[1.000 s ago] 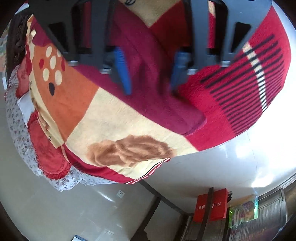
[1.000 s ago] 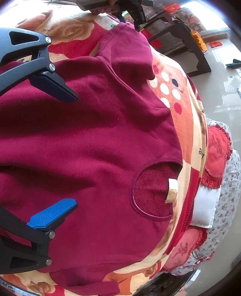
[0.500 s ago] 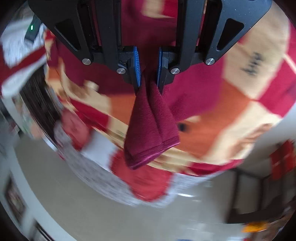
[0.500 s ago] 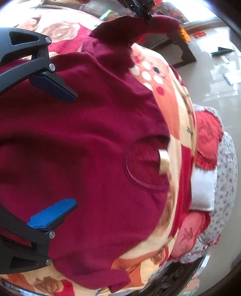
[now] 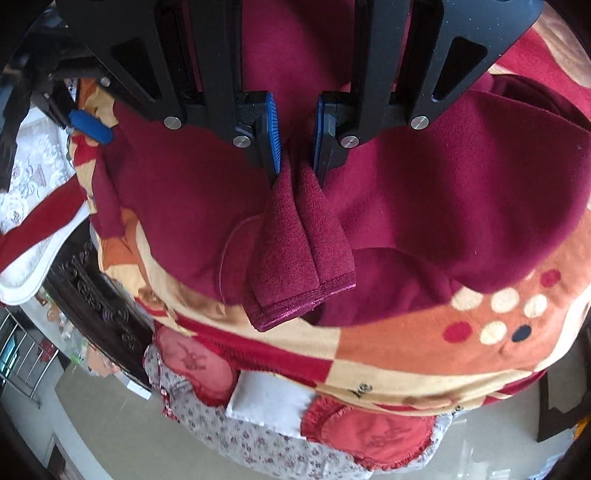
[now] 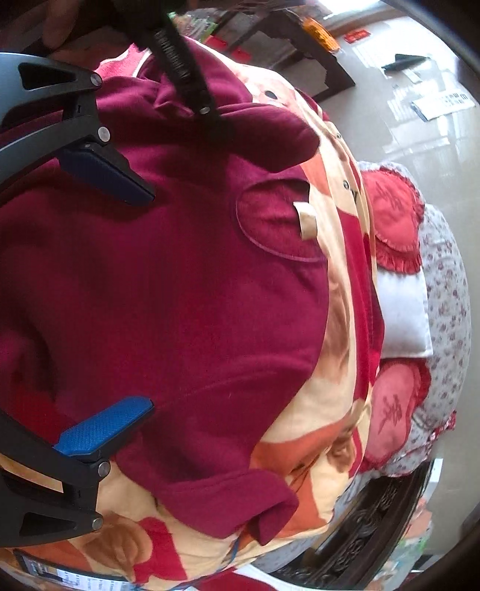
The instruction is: Fold small clothes
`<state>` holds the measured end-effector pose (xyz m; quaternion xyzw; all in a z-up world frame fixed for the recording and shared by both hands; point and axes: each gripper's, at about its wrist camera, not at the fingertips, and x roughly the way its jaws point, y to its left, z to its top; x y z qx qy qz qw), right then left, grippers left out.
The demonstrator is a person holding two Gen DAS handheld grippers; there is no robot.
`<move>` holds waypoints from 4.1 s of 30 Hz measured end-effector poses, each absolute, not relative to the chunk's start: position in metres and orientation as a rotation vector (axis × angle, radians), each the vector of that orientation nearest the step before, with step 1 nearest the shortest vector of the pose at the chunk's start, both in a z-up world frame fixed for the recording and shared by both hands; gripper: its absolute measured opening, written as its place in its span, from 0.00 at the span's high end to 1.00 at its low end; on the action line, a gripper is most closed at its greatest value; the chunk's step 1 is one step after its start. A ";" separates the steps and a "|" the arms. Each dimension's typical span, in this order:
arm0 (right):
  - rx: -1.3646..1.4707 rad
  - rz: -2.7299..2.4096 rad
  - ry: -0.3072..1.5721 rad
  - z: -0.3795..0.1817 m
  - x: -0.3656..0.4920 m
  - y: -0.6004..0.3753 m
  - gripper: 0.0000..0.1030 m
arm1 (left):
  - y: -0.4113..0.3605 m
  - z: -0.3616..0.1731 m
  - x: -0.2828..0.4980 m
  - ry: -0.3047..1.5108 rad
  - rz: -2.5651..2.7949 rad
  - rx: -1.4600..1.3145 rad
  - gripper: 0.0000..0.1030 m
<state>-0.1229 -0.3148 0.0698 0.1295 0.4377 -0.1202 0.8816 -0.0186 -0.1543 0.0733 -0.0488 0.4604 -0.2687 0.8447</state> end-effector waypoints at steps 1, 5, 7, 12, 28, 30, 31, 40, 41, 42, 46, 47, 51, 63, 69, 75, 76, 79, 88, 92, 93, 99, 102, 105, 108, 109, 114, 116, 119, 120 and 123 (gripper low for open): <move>0.276 -0.253 0.912 0.069 -0.123 -0.317 0.00 | -0.156 0.071 -0.021 0.980 -0.574 -0.100 0.86; 0.289 -0.257 0.911 0.067 -0.123 -0.321 0.00 | -0.164 0.063 -0.029 0.998 -0.614 -0.084 0.86; 0.294 -0.254 0.909 0.068 -0.121 -0.321 0.00 | -0.169 0.060 -0.033 1.017 -0.640 -0.074 0.86; 0.351 -0.229 0.899 0.071 -0.118 -0.325 0.00 | -0.168 0.064 -0.044 1.047 -0.688 -0.025 0.65; 0.379 -0.089 0.957 0.045 -0.080 -0.311 0.15 | -0.028 0.082 -0.039 0.860 -0.254 0.144 0.41; 0.350 -0.071 0.999 0.033 -0.070 -0.306 0.27 | -0.019 0.060 -0.032 0.937 -0.233 0.117 0.41; 0.310 -0.084 1.005 0.030 -0.066 -0.302 0.38 | -0.017 0.053 -0.031 0.962 -0.233 0.107 0.41; 0.196 -0.008 0.798 0.116 -0.080 -0.297 0.95 | -0.015 0.057 -0.045 0.970 -0.268 0.027 0.41; 0.181 -0.015 0.765 0.129 -0.083 -0.299 0.95 | -0.017 0.060 -0.047 0.965 -0.279 0.018 0.41; 0.166 -0.028 0.724 0.147 -0.087 -0.303 0.96 | -0.018 0.063 -0.050 0.958 -0.292 0.010 0.41; 0.144 -0.085 0.645 0.188 -0.091 -0.318 0.96 | -0.027 0.065 -0.061 0.956 -0.324 0.022 0.41; 0.129 -0.114 0.634 0.193 -0.092 -0.323 0.96 | -0.030 0.063 -0.063 0.962 -0.328 0.030 0.41; 0.119 -0.203 0.658 0.190 -0.092 -0.343 0.96 | -0.040 0.048 -0.061 1.013 -0.339 0.028 0.41; 0.191 -0.235 0.890 0.099 -0.058 -0.363 0.79 | -0.037 0.036 -0.048 1.042 -0.312 -0.016 0.41; 0.225 0.290 0.895 0.112 0.000 -0.254 0.51 | -0.034 0.031 -0.046 1.048 -0.313 -0.049 0.41; 0.077 0.430 0.987 0.084 0.054 -0.163 0.51 | -0.027 0.027 -0.045 1.055 -0.322 -0.097 0.41; 0.054 0.424 1.008 0.076 0.060 -0.156 0.51 | -0.027 0.026 -0.045 1.054 -0.325 -0.098 0.41; 0.034 0.384 1.032 0.066 0.068 -0.153 0.51 | -0.024 0.026 -0.045 1.055 -0.334 -0.106 0.41; 0.013 0.392 1.061 0.055 0.066 -0.182 0.51 | -0.020 0.022 -0.047 1.048 -0.341 -0.125 0.41; -0.042 0.399 1.081 0.041 0.067 -0.176 0.70 | -0.022 0.021 -0.045 1.050 -0.338 -0.125 0.41; -0.074 0.388 1.073 0.042 0.065 -0.174 0.78 | -0.024 0.021 -0.042 1.052 -0.339 -0.126 0.41; -0.090 0.318 0.918 0.075 0.058 -0.183 0.94 | -0.021 0.021 -0.037 1.045 -0.327 -0.143 0.41; -0.092 0.227 0.953 0.062 0.072 -0.190 0.95 | -0.019 0.020 -0.035 1.045 -0.320 -0.149 0.41; -0.034 0.229 0.998 0.052 0.079 -0.192 0.95 | -0.017 0.021 -0.034 1.046 -0.319 -0.151 0.41; 0.045 0.286 0.932 0.069 0.073 -0.188 0.92 | -0.015 0.020 -0.033 1.046 -0.317 -0.157 0.41; 0.052 0.332 0.928 0.074 0.073 -0.181 0.87 | -0.015 0.020 -0.032 1.045 -0.317 -0.158 0.41; -0.026 0.415 0.970 0.062 0.075 -0.141 0.81 | -0.015 0.019 -0.034 1.038 -0.315 -0.156 0.41; -0.016 0.419 1.011 0.047 0.082 -0.132 0.81 | -0.014 0.020 -0.035 1.040 -0.315 -0.158 0.41; 0.058 0.455 1.056 0.024 0.092 -0.120 0.81 | -0.012 0.020 -0.036 1.044 -0.311 -0.157 0.41; 0.066 0.467 1.055 0.022 0.092 -0.117 0.81 | -0.012 0.021 -0.037 1.045 -0.310 -0.156 0.41; 0.068 0.491 1.036 0.028 0.088 -0.114 0.81 | -0.011 0.022 -0.038 1.048 -0.309 -0.152 0.41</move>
